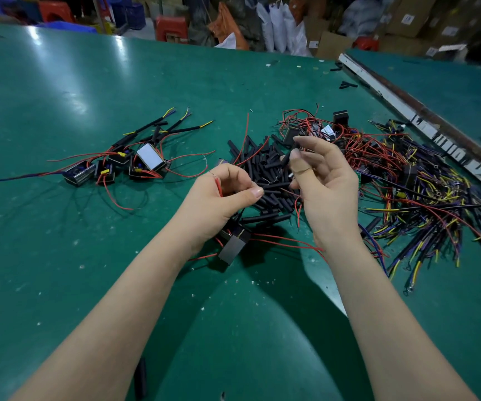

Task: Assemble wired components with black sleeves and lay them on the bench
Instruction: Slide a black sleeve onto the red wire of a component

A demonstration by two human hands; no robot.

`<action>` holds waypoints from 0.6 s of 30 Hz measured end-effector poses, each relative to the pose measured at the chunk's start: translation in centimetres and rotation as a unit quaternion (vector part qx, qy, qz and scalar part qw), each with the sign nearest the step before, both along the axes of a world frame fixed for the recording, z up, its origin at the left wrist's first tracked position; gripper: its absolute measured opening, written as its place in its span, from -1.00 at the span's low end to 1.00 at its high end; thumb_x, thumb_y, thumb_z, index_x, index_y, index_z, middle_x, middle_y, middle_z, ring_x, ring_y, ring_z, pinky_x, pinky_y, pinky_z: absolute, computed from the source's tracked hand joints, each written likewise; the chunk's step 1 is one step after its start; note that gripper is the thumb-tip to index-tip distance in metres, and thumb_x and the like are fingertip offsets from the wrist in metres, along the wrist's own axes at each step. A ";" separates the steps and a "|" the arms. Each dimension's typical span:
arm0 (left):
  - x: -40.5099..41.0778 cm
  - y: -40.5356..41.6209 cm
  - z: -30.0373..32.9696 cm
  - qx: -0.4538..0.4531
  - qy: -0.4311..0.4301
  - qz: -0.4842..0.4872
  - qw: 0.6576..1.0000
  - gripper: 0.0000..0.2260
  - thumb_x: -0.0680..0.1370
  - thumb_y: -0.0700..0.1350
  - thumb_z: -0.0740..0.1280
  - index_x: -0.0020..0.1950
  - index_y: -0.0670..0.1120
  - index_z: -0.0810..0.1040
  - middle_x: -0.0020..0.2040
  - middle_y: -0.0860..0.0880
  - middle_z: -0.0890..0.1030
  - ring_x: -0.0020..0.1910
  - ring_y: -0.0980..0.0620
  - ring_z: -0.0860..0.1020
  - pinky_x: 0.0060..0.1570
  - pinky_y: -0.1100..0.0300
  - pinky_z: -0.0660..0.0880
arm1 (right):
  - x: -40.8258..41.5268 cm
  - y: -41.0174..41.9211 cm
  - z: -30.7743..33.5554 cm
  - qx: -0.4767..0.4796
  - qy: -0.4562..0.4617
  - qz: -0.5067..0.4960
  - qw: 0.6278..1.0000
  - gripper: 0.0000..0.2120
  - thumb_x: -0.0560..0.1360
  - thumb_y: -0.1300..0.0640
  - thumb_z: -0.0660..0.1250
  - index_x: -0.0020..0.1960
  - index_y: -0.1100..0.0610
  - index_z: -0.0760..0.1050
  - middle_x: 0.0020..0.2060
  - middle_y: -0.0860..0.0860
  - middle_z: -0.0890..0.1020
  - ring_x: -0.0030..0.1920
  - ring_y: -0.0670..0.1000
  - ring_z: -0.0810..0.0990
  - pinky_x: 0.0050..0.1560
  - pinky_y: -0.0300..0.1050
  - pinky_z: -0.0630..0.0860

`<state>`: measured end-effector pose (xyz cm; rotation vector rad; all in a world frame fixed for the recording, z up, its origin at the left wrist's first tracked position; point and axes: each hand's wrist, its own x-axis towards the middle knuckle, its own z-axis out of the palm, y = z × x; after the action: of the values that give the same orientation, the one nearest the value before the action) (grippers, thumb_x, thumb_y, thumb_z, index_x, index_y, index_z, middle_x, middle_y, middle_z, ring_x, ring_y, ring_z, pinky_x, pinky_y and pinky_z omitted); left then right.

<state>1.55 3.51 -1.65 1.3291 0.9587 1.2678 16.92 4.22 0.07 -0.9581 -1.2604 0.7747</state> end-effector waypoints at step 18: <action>0.1 -0.1 0.1 0.005 0.014 0.020 1.000 -0.79 0.46 -0.33 0.41 -0.22 -0.07 0.46 -0.26 0.02 0.59 -0.27 0.16 0.52 -0.16 0.36 0.46 | 0.3 0.2 -0.1 -0.050 -0.088 0.021 0.995 -0.86 0.56 0.22 0.31 0.05 0.01 0.54 -0.28 -0.06 0.57 -0.40 -0.20 0.45 -0.38 -0.32 0.43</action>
<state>1.62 3.43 -1.52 1.3449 1.0048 1.2895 17.20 4.39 -0.03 -1.1036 -1.4073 0.8063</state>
